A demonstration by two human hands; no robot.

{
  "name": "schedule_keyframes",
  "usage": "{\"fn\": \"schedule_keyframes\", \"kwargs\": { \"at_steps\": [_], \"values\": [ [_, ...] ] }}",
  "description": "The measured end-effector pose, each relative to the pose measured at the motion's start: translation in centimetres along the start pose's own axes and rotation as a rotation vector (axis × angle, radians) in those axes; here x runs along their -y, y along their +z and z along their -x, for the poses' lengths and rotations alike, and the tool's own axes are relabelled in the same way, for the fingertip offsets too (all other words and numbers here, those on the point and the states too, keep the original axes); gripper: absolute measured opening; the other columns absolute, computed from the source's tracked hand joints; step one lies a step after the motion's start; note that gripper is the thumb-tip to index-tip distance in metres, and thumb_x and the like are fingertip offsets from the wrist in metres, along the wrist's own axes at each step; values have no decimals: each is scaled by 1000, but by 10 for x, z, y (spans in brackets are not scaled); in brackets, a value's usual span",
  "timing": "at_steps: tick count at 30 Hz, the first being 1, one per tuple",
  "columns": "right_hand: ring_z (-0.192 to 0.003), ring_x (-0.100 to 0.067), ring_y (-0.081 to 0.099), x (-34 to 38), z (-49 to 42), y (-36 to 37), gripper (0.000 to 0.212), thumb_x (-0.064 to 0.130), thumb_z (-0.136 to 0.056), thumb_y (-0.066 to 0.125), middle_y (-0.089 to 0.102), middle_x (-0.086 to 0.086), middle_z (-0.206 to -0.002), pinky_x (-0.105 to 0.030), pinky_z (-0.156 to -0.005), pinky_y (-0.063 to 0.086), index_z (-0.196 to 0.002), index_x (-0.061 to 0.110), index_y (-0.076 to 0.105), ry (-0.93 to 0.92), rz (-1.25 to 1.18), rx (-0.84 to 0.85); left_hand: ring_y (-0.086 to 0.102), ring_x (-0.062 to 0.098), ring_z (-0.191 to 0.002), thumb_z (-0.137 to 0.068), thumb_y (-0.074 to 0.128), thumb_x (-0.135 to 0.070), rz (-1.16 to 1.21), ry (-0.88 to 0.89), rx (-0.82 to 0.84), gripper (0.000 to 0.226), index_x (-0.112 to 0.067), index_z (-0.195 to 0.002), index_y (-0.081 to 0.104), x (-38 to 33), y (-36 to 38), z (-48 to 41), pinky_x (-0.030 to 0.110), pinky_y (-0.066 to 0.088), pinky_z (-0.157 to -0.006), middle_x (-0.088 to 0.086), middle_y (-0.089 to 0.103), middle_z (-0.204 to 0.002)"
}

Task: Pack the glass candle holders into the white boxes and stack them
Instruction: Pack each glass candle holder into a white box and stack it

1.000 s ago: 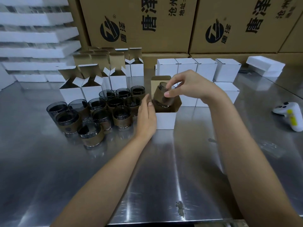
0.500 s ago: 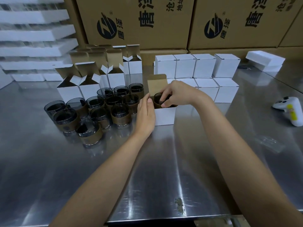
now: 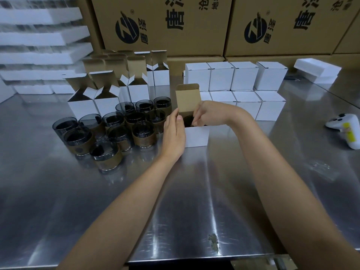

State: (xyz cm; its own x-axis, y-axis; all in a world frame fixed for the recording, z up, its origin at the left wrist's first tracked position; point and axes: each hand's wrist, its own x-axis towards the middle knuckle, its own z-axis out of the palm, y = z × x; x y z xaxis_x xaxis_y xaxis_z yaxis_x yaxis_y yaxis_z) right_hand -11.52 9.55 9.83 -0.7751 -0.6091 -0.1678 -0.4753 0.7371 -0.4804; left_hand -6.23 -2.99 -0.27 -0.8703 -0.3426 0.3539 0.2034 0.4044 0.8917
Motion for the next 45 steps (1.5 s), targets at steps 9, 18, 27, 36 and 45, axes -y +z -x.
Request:
{"fn": "schedule_keyframes", "kwargs": {
  "at_steps": [9,18,27,36,45],
  "values": [
    [-93,-19,57,-2,2,-3,23,15,-94,53,67,-9,-99,-29,-77,46,-97,8,75,33,-117,-131,37,12,-136,-107,25,-25,46,12,-10,43,-12,-145,39,2,0,-2,29,26,-116,4,43,-147],
    [-70,-15,63,-57,0,-2,35,-3,-91,41,67,-9,-97,-24,-65,56,-117,5,62,178,-662,-477,55,11,-114,-104,28,-30,505,-265,-133,34,-29,-119,58,2,-3,-13,41,40,-109,-13,59,-116],
    [-89,-16,67,-67,-5,69,26,11,-98,45,68,-9,-104,-25,-85,54,-114,12,65,93,-1163,-736,59,24,-103,-102,28,-19,998,-490,-72,41,-3,-131,52,-2,-11,-16,34,46,-97,17,61,-115],
    [-109,-8,63,-52,-5,80,27,32,-99,50,67,7,-118,-18,-85,49,-122,24,61,-22,-1052,-518,64,20,-97,-97,41,-6,711,-375,69,24,-11,-101,64,2,-7,-15,31,49,-92,8,69,-98],
    [-104,-17,63,-47,-3,77,26,16,-96,49,65,-4,-116,-24,-82,49,-121,15,56,6,-1038,-527,57,26,-121,-100,48,-24,633,-388,95,33,-4,-126,55,-1,-4,-15,38,42,-108,16,62,-126]
  ]
}}
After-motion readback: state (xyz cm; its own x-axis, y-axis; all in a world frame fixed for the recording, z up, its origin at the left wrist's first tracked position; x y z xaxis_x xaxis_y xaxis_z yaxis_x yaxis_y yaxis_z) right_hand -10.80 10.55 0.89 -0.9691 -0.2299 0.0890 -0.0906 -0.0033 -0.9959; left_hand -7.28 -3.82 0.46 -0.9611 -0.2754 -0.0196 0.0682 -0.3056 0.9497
